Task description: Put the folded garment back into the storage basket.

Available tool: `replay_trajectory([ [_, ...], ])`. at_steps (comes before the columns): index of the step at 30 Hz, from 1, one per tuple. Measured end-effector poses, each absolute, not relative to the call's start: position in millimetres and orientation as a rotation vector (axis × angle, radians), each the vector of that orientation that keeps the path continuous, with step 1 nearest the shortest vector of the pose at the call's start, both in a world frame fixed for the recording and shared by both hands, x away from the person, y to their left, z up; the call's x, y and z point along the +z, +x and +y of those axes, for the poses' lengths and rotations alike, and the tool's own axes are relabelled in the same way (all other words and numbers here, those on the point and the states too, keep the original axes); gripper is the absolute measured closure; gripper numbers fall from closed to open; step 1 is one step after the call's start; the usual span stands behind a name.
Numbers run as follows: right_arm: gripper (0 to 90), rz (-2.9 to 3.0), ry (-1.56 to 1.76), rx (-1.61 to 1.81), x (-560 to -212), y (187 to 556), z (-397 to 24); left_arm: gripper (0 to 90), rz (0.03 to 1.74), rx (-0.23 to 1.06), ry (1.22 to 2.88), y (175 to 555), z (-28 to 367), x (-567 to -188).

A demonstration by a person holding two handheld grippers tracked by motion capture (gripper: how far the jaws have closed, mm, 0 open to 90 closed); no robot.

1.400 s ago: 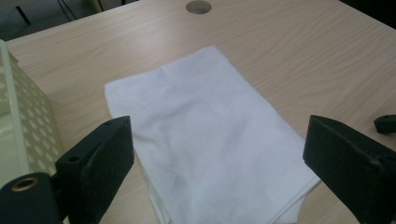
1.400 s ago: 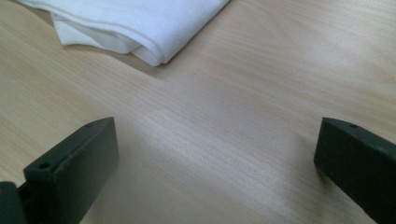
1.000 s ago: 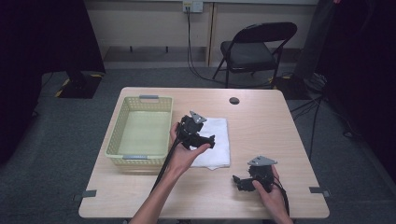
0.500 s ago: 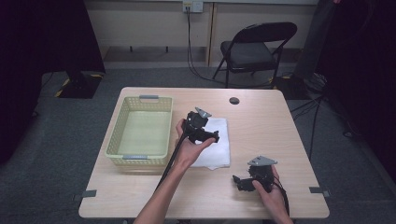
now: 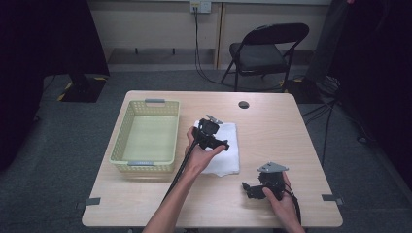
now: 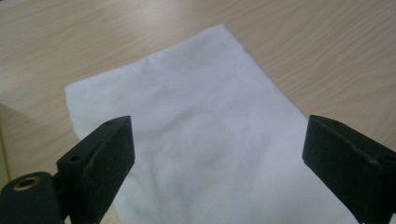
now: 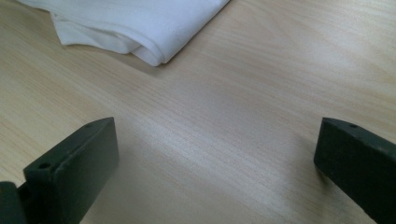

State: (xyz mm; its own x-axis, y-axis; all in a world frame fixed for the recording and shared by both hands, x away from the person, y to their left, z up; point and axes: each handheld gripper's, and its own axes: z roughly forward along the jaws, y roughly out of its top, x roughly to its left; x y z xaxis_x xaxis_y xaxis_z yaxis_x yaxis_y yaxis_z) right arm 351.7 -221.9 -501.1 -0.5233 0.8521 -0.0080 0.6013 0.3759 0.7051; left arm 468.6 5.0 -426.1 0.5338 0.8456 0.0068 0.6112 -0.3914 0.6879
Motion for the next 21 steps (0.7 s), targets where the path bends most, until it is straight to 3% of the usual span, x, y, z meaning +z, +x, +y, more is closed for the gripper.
replay_trajectory([
  [13, 0.0, 2.27, 1.266, 0.931, -501, 352, -222, 7.7, 1.219, 0.419, 2.176, 487, -6, -452],
  [21, 0.0, 2.27, 1.266, 0.931, -501, 352, -222, 8.3, 1.278, 0.451, 2.188, 492, -7, -467],
])
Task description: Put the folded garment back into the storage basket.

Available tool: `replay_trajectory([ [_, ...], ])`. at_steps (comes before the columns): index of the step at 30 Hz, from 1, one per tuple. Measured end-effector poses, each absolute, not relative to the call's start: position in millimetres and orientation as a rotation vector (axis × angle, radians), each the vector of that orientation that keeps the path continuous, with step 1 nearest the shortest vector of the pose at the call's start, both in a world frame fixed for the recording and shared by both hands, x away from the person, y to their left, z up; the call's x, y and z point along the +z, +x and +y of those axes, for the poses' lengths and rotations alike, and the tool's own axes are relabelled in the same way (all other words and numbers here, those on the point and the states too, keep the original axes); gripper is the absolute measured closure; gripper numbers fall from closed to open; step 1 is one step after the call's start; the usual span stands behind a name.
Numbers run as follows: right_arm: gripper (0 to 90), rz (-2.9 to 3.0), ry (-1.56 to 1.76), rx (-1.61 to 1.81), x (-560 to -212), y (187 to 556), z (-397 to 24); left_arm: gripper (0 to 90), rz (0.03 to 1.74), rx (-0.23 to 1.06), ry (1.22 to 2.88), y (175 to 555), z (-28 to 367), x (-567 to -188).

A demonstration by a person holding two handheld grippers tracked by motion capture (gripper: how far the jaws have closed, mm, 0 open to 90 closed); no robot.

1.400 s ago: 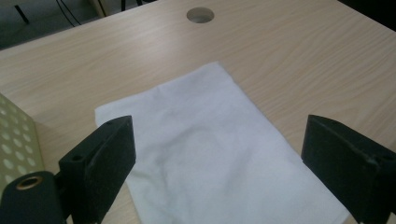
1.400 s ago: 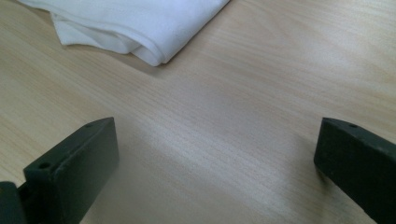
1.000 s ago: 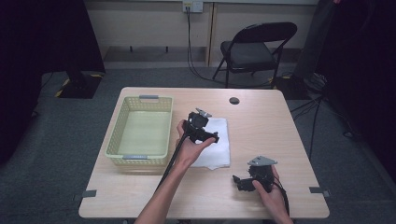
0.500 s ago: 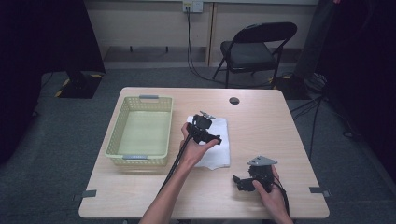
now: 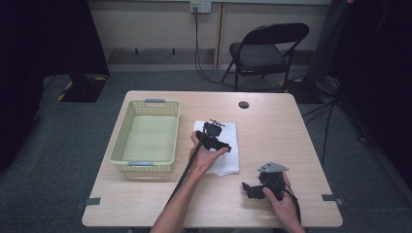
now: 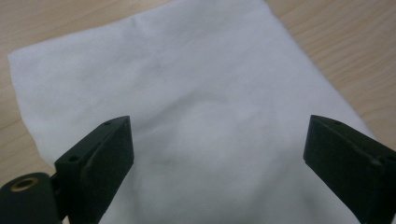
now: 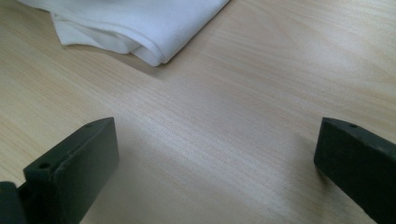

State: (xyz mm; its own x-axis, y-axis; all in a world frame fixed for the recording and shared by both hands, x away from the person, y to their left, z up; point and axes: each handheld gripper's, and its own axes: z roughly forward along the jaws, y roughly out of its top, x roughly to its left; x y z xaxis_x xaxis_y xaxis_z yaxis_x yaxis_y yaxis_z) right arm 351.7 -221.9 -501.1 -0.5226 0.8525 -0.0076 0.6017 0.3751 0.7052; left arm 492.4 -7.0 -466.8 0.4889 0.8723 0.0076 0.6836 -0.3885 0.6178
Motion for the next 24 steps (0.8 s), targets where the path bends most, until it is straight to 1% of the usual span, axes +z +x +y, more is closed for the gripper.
replay_trajectory([
  [1, 0.0, 2.27, 1.266, 0.931, -501, 352, -222, 9.4, 1.287, 0.466, 2.18, 493, -7, -468],
  [5, 0.0, 2.27, 1.267, 0.931, -501, 352, -222, 9.9, 1.304, 0.452, 2.188, 497, -7, -477],
  [7, 0.0, 2.27, 1.267, 0.931, -501, 352, -222, 8.3, 1.295, 0.451, 2.195, 497, -7, -480],
  [10, 0.0, 2.27, 1.267, 0.931, -501, 352, -222, 5.9, 1.279, 0.509, 2.209, 496, -13, -484],
  [11, 0.0, 2.27, 1.266, 0.931, -501, 352, -222, 4.9, 1.293, 0.51, 2.196, 496, -13, -485],
  [17, 0.0, 2.27, 1.266, 0.931, -501, 352, -222, 3.5, 1.297, 0.516, 2.182, 495, -13, -486],
  [24, 0.0, 2.27, 1.266, 0.931, -501, 352, -222, 3.9, 1.273, 0.53, 2.147, 491, -9, -490],
])
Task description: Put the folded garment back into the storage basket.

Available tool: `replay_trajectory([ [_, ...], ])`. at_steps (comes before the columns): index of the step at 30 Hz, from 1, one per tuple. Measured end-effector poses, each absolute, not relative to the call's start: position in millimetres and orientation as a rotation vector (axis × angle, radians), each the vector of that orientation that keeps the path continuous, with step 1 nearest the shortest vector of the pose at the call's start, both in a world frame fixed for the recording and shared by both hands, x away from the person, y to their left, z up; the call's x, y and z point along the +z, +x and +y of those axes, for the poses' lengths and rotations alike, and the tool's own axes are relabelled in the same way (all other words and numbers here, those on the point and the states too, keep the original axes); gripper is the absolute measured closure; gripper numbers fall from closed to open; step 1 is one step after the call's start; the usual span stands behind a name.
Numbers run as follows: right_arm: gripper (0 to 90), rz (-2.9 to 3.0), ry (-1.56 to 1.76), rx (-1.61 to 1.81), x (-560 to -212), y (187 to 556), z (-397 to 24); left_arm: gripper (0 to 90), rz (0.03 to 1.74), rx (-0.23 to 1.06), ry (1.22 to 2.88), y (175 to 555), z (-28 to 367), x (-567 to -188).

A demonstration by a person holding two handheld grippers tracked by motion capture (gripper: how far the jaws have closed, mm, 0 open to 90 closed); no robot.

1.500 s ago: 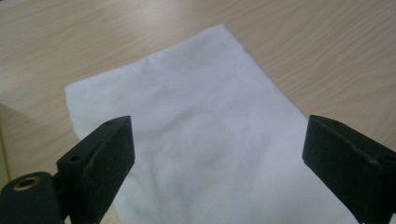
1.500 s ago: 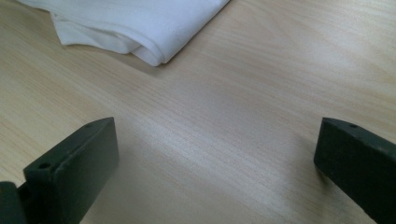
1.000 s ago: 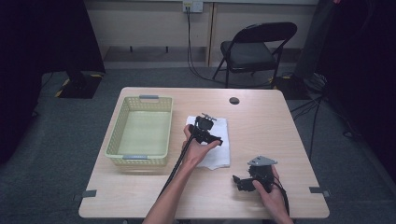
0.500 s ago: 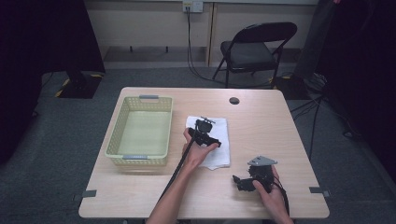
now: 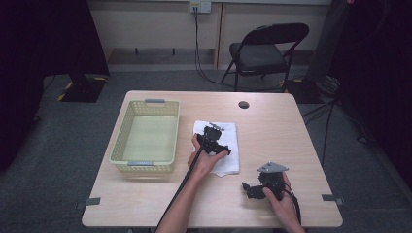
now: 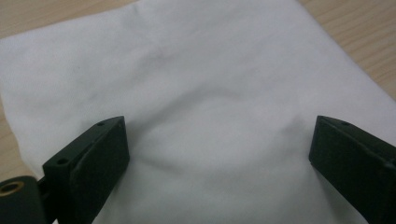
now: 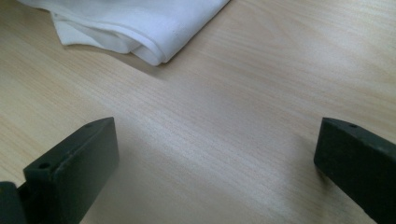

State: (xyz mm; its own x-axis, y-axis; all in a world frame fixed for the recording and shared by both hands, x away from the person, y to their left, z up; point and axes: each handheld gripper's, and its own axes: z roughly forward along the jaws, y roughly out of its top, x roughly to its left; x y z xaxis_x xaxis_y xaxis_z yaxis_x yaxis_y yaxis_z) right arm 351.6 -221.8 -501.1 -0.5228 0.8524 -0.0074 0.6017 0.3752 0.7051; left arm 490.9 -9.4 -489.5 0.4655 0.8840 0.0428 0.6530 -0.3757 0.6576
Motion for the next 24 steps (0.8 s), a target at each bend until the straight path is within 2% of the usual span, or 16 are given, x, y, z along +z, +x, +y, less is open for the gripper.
replay_trajectory([
  [6, 0.0, 2.27, 1.266, 0.931, -501, 352, -222, 6.5, 1.276, 0.522, 2.156, 491, -10, -488],
  [11, 0.0, 2.27, 1.266, 0.931, -501, 352, -222, 12.6, 1.273, 0.514, 2.155, 490, -9, -486],
  [18, 0.0, 2.27, 1.265, 0.931, -501, 352, -222, 34.8, 1.268, 0.542, 2.159, 490, -8, -482],
  [24, 0.0, 2.27, 1.266, 0.931, -501, 352, -222, 46.2, 1.261, 0.547, 2.184, 493, -7, -479],
])
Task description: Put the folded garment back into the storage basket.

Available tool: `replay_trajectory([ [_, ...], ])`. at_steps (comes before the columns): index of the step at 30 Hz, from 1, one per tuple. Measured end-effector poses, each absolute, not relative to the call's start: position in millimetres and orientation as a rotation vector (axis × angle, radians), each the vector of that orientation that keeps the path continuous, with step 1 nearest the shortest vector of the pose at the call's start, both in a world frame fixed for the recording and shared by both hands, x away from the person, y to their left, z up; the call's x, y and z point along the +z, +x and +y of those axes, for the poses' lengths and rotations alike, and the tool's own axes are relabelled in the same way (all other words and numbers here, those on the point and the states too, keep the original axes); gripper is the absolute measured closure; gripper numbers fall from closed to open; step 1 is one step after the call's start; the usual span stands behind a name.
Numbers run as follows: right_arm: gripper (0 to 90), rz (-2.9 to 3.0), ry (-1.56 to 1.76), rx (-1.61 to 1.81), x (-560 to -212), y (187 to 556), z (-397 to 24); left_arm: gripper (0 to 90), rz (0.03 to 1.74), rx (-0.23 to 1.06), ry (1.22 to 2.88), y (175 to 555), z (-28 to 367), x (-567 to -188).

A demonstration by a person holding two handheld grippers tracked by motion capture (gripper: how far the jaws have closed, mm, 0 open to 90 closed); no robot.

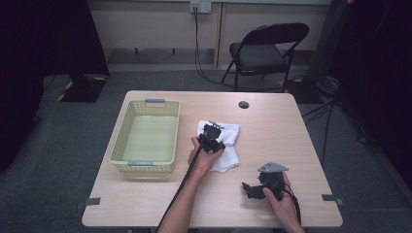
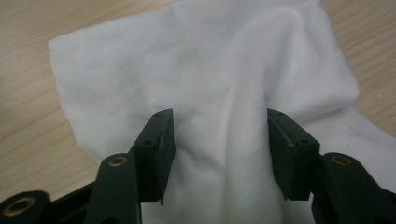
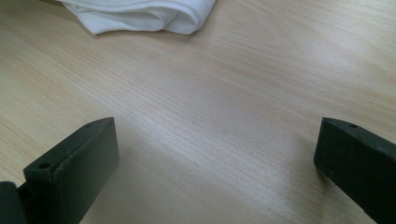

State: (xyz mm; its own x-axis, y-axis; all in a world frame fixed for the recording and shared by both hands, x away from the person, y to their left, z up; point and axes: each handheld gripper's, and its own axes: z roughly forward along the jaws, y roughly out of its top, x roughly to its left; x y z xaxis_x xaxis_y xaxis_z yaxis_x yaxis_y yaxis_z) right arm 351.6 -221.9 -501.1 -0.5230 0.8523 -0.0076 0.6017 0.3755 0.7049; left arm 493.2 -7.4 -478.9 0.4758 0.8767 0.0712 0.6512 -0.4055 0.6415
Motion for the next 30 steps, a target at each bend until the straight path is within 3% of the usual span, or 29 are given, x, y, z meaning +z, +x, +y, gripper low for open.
replay_trajectory([
  [14, 0.0, 2.27, 1.265, 0.931, -501, 352, -222, 74.6, 1.231, 0.576, 2.256, 494, -14, -473],
  [19, 0.0, 2.27, 1.265, 0.931, -501, 352, -222, 76.5, 1.252, 0.488, 2.201, 496, -5, -470],
  [30, 0.0, 2.27, 1.266, 0.931, -501, 352, -222, 76.8, 1.221, 0.481, 2.171, 486, 1, -464],
])
